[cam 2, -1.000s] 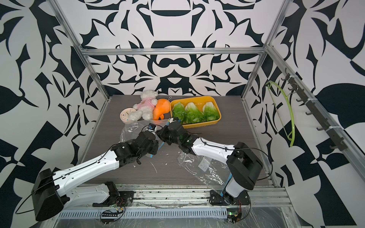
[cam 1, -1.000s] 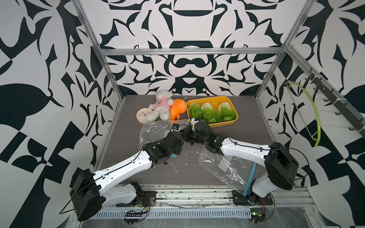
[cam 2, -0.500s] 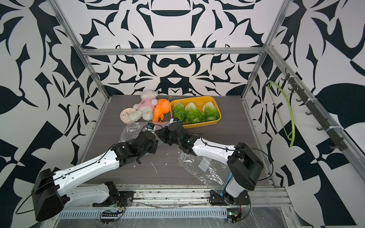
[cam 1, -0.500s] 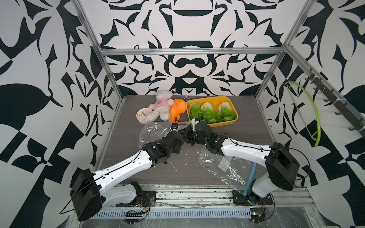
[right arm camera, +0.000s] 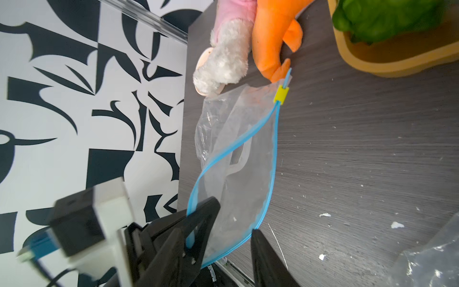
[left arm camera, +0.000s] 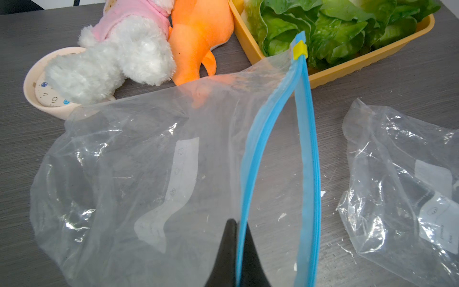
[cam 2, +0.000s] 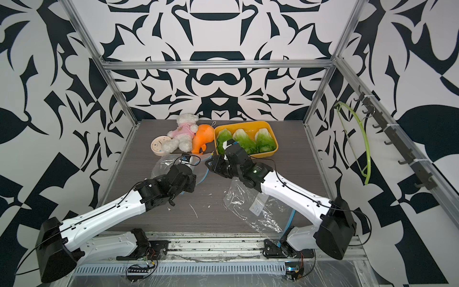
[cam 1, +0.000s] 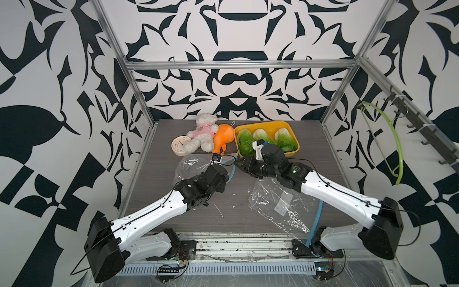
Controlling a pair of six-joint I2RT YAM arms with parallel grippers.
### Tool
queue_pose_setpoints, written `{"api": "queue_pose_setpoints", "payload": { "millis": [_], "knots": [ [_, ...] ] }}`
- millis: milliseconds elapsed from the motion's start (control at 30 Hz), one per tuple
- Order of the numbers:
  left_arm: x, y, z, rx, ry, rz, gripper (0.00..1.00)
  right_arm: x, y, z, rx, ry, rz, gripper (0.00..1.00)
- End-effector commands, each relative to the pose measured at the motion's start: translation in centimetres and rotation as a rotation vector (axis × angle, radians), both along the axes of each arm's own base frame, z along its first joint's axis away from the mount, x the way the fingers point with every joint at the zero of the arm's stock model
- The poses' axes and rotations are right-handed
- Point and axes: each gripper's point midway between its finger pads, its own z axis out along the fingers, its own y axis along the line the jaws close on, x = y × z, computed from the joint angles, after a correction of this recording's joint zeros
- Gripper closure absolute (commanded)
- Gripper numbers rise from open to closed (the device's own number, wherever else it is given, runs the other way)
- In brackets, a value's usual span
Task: Put the chinese cabbages into a zipper bag and zip it
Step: Open the zipper of the food storage bag at the center of the board.
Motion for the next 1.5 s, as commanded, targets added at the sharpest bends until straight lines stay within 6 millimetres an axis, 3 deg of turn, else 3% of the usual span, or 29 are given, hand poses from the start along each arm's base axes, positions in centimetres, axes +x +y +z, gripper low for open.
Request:
{"api": "queue_pose_setpoints", "payload": {
  "millis": [0,133,300,433,567,633,800,900,1000,1167,1267,1400,1467],
  "knots": [
    [0.6,0.1,1.6,-0.028,-0.024,0.034,0.97,0.6,1.8,-0.3,0.017,0.029,0.076,0.54],
    [0.8,0.0,2.0,-0.037,-0.029,0.044,0.97,1.6,2.5,-2.4,0.021,0.075,0.062,0.55],
    [0.9,0.0,2.3,-0.045,-0.036,0.044,0.97,2.6,3.4,-3.6,0.07,0.067,0.056,0.62],
    [1.0,0.5,2.9,-0.032,-0.042,0.066,0.97,2.7,3.9,-4.9,0.054,0.082,0.077,0.74],
    [1.3,3.5,3.5,0.085,-0.044,0.188,0.87,2.8,3.9,-4.8,0.051,0.052,0.073,0.91],
    [1.2,3.5,3.7,0.078,-0.029,0.191,0.87,2.9,4.1,-4.3,0.05,0.029,0.083,0.97],
    [0.8,2.8,3.7,0.047,-0.001,0.157,0.69,2.9,5.1,-3.1,0.067,-0.007,0.115,1.0],
    [0.7,2.4,4.2,0.047,0.014,0.126,0.51,2.7,5.4,-2.5,0.084,-0.021,0.122,1.0],
    [1.0,2.4,4.5,0.061,0.051,0.131,0.41,2.6,5.6,-1.8,0.088,-0.034,0.13,1.0],
    [2.7,2.6,4.6,0.086,0.102,0.16,0.4,2.4,5.5,-2.1,0.054,-0.038,0.121,1.0],
    [3.0,3.0,3.4,0.188,0.144,0.159,0.41,2.4,5.3,-2.6,0.041,-0.026,0.117,1.0],
    [3.4,3.0,2.2,0.257,0.167,0.143,0.48,2.5,4.9,-2.9,0.014,-0.031,0.108,1.0],
    [3.8,3.2,1.9,0.267,0.172,0.149,0.57,2.5,4.4,-3.3,-0.018,-0.031,0.101,1.0]
  ]
}}
